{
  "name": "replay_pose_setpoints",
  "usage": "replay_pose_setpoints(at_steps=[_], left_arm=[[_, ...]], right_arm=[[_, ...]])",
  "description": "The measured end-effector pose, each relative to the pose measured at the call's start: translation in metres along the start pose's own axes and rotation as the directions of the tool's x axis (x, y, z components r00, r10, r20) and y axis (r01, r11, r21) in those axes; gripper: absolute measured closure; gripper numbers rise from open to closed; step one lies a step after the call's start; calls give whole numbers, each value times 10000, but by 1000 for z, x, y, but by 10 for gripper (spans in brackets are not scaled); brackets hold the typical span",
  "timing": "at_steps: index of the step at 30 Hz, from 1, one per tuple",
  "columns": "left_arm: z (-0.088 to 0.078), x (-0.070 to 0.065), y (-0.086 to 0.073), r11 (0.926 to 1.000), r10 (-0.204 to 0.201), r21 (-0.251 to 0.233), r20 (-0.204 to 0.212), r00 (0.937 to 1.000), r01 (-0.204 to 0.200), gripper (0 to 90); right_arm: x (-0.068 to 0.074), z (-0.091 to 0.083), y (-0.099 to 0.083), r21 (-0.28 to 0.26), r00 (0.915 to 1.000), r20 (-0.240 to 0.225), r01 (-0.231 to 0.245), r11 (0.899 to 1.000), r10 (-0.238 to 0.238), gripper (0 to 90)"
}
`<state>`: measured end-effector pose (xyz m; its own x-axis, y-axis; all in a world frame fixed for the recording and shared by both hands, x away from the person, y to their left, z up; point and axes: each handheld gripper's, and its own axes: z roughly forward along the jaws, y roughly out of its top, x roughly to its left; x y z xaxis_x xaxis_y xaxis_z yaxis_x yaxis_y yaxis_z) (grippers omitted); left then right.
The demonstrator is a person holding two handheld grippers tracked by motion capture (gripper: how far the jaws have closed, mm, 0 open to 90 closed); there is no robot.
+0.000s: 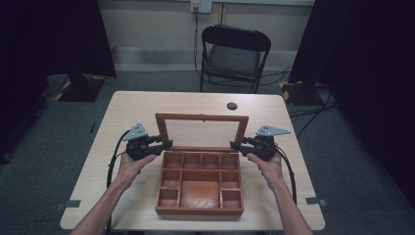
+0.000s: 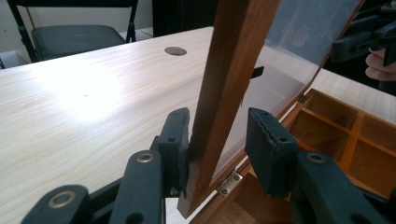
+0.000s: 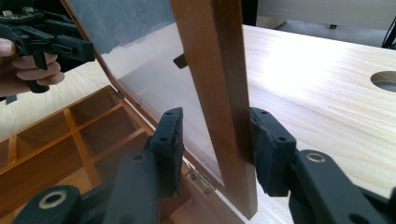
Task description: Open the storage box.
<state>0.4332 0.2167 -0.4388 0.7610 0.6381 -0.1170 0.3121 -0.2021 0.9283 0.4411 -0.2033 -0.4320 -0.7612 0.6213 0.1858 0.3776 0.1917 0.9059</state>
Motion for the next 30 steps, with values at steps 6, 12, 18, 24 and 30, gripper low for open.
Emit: replay_pose_setpoints(at_steps=[6, 12, 18, 24, 30], left_arm=[[3, 2, 1, 9999, -129, -23, -59, 9999, 128, 608], [6, 5, 0, 9990, -412, -148, -101, 9991, 410, 611], [10, 9, -2, 9980, -586, -235, -222, 9980, 580, 622], [13, 12, -3, 9958, -872, -307, -164, 9961, 866, 617], [17, 15, -1, 9942, -1052, -217, -155, 9943, 1049, 615]], right_arm=[[-3, 3, -1, -105, 9999, 73, -96, 9999, 97, 604], [-5, 5, -1, -186, 9996, 180, -201, 9996, 204, 614], [-7, 9, -2, -300, 9986, 432, -286, 9991, 299, 622], [-10, 12, -2, -389, 9981, 513, -330, 9987, 349, 626], [-12, 14, -3, -445, 9964, 610, -556, 9975, 582, 628]])
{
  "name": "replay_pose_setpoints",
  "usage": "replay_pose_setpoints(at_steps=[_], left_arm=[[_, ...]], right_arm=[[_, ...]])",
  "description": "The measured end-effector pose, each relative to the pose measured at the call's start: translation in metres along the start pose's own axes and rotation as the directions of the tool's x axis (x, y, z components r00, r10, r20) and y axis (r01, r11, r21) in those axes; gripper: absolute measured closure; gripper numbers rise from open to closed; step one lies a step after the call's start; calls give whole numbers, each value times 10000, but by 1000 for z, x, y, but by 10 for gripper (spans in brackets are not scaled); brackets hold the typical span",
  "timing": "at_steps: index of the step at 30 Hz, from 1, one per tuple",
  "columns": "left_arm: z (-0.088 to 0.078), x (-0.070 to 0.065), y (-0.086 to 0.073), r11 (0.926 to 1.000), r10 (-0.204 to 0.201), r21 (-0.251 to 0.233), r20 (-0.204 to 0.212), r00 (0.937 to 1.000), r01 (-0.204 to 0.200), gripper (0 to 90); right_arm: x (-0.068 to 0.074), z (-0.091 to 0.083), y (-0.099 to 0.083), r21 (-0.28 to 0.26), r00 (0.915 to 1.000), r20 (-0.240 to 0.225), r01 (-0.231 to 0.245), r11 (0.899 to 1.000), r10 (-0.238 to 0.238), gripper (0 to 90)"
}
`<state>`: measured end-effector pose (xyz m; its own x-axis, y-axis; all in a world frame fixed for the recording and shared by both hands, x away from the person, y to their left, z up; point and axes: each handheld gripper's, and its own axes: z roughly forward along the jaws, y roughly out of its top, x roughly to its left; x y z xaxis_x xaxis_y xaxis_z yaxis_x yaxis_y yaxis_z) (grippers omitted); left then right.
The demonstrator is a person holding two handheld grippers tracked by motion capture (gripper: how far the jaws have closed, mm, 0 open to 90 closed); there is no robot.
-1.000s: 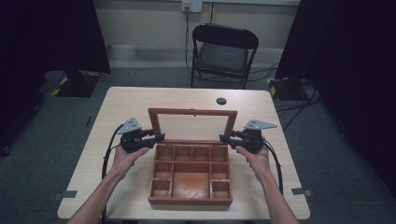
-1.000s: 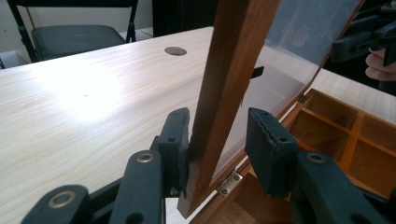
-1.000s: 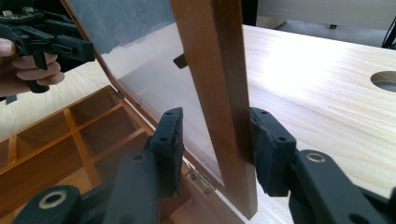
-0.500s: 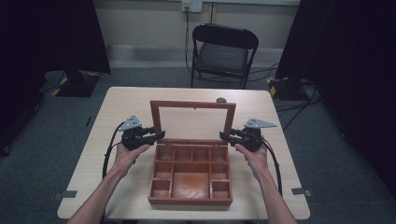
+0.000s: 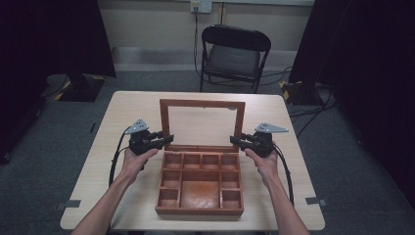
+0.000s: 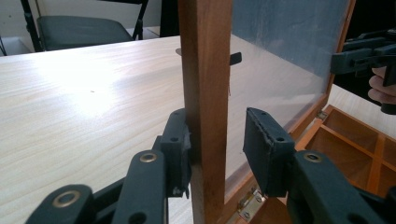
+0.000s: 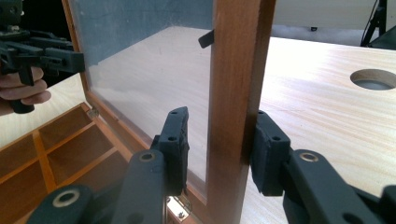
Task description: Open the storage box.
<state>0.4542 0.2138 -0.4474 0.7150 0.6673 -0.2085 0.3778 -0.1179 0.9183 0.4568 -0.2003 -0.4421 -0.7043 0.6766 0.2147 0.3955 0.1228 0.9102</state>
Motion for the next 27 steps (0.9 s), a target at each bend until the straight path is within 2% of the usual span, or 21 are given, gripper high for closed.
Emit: replay_pose_setpoints(at_steps=[3, 15, 20, 21, 27], left_arm=[[2, 1, 1, 9999, 27, 106, -73, 10000, -26, 614], [11, 7, 0, 9993, -368, 95, -33, 9993, 368, 583], [14, 9, -2, 9982, -593, 52, -33, 9982, 593, 568], [15, 9, -2, 9972, -747, 4, -1, 9972, 747, 568], [19, 10, -5, 9970, -762, 156, 5, 9971, 762, 543]], right_arm=[[-2, 2, -1, -52, 9999, 58, -158, 9999, 158, 628], [-8, 7, -3, -66, 9989, 188, -439, 9990, 440, 611], [-9, 11, -4, -39, 9979, 311, -564, 9984, 565, 577], [-9, 11, -4, -39, 9979, 311, -564, 9984, 565, 577], [-9, 15, -6, 76, 9972, 397, -643, 9979, 640, 529]])
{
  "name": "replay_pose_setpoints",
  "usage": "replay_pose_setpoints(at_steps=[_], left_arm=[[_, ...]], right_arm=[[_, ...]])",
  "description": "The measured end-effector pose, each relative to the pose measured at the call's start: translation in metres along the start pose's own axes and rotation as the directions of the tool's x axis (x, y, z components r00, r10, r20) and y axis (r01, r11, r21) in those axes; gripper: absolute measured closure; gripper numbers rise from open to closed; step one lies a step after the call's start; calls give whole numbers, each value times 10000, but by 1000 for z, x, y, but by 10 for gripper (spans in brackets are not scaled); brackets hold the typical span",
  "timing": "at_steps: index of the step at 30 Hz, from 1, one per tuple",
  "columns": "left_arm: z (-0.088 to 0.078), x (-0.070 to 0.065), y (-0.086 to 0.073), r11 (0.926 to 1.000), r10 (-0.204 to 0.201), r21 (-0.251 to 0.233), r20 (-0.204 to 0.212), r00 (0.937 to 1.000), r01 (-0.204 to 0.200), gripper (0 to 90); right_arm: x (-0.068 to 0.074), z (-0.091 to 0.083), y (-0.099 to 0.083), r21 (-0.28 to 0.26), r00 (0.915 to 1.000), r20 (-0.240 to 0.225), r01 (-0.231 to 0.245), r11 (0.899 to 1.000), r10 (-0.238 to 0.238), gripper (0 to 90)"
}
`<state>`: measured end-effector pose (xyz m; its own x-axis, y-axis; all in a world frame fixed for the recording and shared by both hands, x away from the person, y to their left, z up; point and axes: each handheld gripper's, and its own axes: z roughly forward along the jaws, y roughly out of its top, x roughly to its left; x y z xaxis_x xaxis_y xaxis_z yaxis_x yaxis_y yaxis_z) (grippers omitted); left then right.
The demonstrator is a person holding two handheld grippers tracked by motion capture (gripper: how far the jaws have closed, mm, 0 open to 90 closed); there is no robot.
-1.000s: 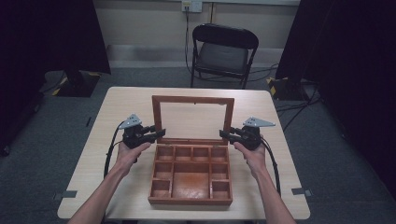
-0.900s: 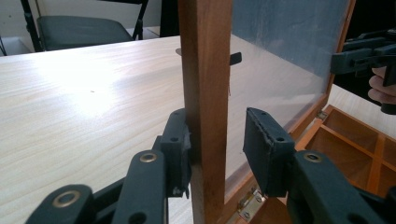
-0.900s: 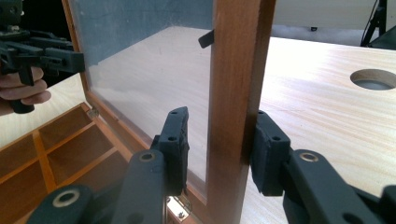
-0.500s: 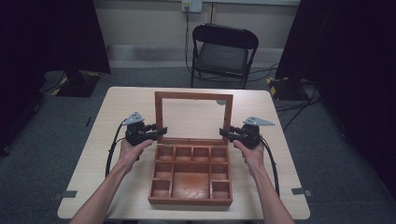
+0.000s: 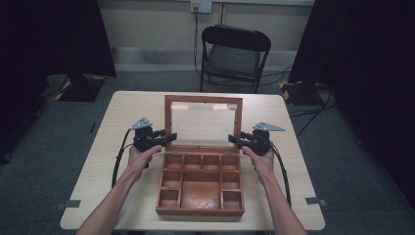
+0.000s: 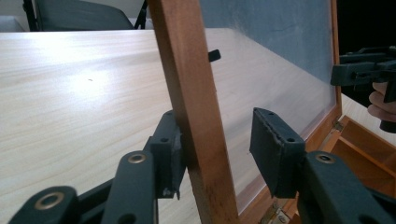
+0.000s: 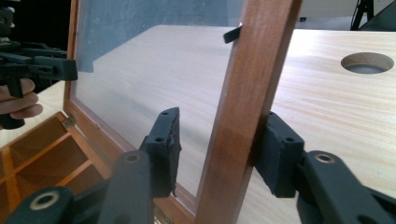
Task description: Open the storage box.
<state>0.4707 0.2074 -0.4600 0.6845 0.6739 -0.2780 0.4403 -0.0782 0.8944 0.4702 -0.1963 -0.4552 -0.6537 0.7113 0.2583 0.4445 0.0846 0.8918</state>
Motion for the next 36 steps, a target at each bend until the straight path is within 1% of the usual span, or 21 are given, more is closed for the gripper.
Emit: replay_pose_setpoints(at_steps=[1, 2, 4, 7, 9, 12, 16, 17, 18, 19, 20, 21, 22, 23, 26, 27, 28, 29, 32, 33, 36], left_arm=[[1, 0, -1, 10000, 6, 66, 34, 10000, -7, 528], [2, 0, -1, 9999, 44, 106, 4, 10000, -44, 528], [4, 0, -2, 9998, -30, 187, 41, 10000, 29, 512], [7, 1, -4, 9994, -220, 269, 98, 9997, 218, 482], [9, 2, -5, 9990, -284, 344, 91, 9996, 281, 474], [12, 3, -6, 9980, -338, 531, 1, 9994, 337, 450], [16, 4, -8, 9967, -544, 599, -185, 9983, 554, 418], [17, 5, -9, 9958, -597, 686, -147, 9981, 606, 405], [17, 6, -9, 9951, -653, 730, -180, 9977, 665, 405], [19, 7, -11, 9934, -799, 802, -221, 9966, 814, 391], [19, 7, -11, 9934, -799, 802, -221, 9966, 814, 382], [19, 8, -12, 9932, -830, 800, -289, 9961, 851, 375], [20, 10, -13, 9916, -906, 901, -315, 9954, 931, 375], [20, 12, -14, 9896, -1039, 972, -227, 9943, 1056, 369], [22, 14, -16, 9864, -1311, 981, -166, 9912, 1321, 366], [23, 14, -17, 9864, -1281, 1011, -197, 9916, 1294, 362], [23, 14, -17, 9870, -1224, 1010, -320, 9920, 1251, 349], [24, 14, -17, 9847, -1266, 1158, -388, 9912, 1303, 329], [25, 16, -19, 9821, -1363, 1252, -452, 9896, 1410, 316], [26, 17, -20, 9788, -1555, 1287, -396, 9870, 1593, 309], [26, 18, -20, 9778, -1562, 1355, -388, 9870, 1600, 308]], right_arm=[[0, 1, -1, 82, 10000, 59, -47, 10000, 46, 504], [0, 1, -1, 82, 10000, 59, -47, 10000, 46, 504], [-1, 3, -2, 115, 9999, 56, -154, 9998, 153, 491], [-2, 7, -4, 282, 9996, 113, -251, 9993, 248, 429], [-2, 8, -5, 324, 9996, 145, -266, 9991, 262, 417], [-3, 11, -6, 409, 9992, 236, -344, 9986, 334, 386], [-3, 15, -7, 557, 9983, 351, -483, 9973, 464, 341], [-4, 19, -9, 702, 9979, 438, -515, 9962, 485, 324], [-4, 19, -9, 702, 9979, 438, -515, 9962, 485, 324], [-4, 21, -10, 803, 9972, 478, -619, 9948, 581, 304], [-4, 21, -10, 803, 9972, 478, -619, 9948, 581, 304], [-5, 23, -11, 902, 9958, 621, -720, 9933, 666, 272], [-5, 23, -11, 902, 9958, 621, -720, 9933, 666, 272], [-7, 25, -12, 1070, 9951, 746, -724, 9916, 646, 262], [-8, 25, -12, 1123, 9938, 863, -799, 9905, 704, 258], [-8, 25, -12, 1140, 9933, 933, -783, 9904, 678, 252], [-8, 25, -12, 1179, 9934, 915, -805, 9898, 699, 248], [-9, 26, -14, 1335, 9929, 903, -887, 9871, 770, 235], [-11, 26, -15, 1397, 9918, 856, -1058, 9845, 944, 228], [-12, 27, -16, 1456, 9911, 848, -1146, 9827, 1030, 224], [-13, 28, -17, 1527, 9889, 851, -1338, 9792, 1219, 223]])
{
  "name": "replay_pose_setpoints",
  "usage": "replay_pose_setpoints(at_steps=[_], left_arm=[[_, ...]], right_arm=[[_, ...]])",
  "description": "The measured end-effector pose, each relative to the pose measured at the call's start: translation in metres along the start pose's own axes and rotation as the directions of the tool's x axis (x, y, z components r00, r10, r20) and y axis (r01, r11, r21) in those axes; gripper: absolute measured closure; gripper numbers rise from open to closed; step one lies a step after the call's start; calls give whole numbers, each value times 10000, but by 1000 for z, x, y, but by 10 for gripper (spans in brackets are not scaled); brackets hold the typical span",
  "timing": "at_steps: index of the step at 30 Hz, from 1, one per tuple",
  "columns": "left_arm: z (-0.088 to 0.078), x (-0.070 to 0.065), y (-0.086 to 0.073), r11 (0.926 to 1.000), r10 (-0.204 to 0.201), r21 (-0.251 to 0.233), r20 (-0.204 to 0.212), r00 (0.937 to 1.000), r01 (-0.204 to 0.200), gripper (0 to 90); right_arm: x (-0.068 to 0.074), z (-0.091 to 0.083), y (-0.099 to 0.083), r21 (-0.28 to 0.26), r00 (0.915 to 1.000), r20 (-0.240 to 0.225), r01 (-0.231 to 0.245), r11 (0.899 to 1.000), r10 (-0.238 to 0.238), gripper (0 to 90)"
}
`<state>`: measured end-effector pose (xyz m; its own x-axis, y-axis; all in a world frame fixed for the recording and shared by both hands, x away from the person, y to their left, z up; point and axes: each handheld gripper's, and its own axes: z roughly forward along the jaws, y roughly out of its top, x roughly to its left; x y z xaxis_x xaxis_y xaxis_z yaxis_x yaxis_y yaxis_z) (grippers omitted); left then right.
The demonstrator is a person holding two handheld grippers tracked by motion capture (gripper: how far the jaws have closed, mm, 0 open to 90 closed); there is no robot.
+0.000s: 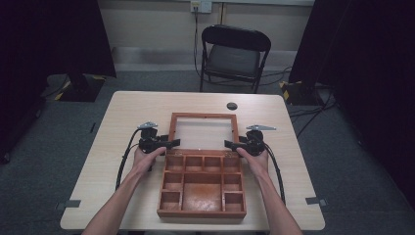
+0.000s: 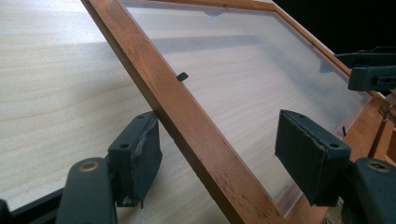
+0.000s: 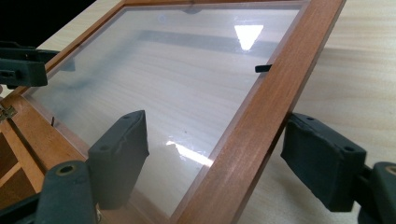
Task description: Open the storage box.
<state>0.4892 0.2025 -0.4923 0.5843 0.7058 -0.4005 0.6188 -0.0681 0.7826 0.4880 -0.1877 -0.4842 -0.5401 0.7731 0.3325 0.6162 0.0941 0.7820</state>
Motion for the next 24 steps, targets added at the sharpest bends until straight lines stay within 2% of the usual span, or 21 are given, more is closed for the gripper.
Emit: replay_pose_setpoints(at_steps=[1, 2, 3, 4, 5, 9, 16, 19, 24], left_arm=[[1, 1, -1, 9998, -175, 6, 61, 9998, 175, 299], [1, 1, -1, 9998, -175, 6, 61, 9998, 175, 285], [1, 0, -1, 9999, -145, 36, -119, 9998, 145, 299], [1, -1, -1, 9999, 121, 29, -348, 9993, -120, 299], [2, -2, 0, 9996, 264, 56, -489, 9985, -261, 308], [2, -2, -1, 9995, 257, 172, -413, 9988, -250, 289], [-4, -4, 1, 9996, 267, 99, -398, 9988, -264, 270], [-11, -5, 1, 9996, 264, -39, -487, 9985, -266, 263], [-26, -2, -1, 9972, 750, 67, -905, 9931, -747, 261]], right_arm=[[0, 1, 0, 66, 9999, 63, -99, 9999, 98, 218], [0, 1, 0, 66, 9999, 63, -99, 9999, 98, 218], [-1, 1, -1, 163, 9997, 39, -237, 9996, 236, 207], [-1, 1, -1, 163, 9997, 39, -237, 9996, 236, 207], [0, 1, -1, 187, 9993, 377, 46, 9998, -53, 221], [1, 2, 0, 28, 9998, 208, -21, 10000, 20, 210], [-1, -3, -1, 90, 9996, 266, -78, 9999, 75, 206], [-2, -11, 0, -3, 9994, 334, -72, 10000, 72, 195], [-5, -29, -4, 50, 9980, 624, 24, 10000, -27, 169]])
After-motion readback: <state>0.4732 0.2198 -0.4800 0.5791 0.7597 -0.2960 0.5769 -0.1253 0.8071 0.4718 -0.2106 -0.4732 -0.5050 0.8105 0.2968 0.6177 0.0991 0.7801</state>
